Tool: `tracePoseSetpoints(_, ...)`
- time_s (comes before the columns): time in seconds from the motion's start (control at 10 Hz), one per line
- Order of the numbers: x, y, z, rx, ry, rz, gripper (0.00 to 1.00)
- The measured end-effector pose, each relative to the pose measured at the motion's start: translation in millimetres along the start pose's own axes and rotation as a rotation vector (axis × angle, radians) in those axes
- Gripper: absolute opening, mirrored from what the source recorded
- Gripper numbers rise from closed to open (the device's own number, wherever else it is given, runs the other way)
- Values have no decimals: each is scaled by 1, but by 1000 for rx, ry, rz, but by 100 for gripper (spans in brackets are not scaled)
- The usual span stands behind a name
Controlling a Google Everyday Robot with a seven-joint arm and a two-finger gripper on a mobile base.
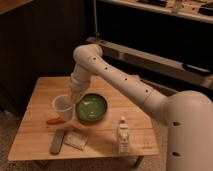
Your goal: Place the ceramic cup in the ceramic bowl
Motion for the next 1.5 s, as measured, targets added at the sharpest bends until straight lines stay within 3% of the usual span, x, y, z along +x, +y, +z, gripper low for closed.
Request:
tracePoseSetpoints(0.6, 7, 46, -40, 28, 31, 58, 4)
tracePoseSetpoints(1.0, -10, 60, -31, 46, 33, 64, 4)
tracePoseSetpoints(1.3, -14, 89, -56, 64, 27, 61, 4)
tracePoseSetpoints(1.5, -8, 94, -65, 69, 25, 61, 4)
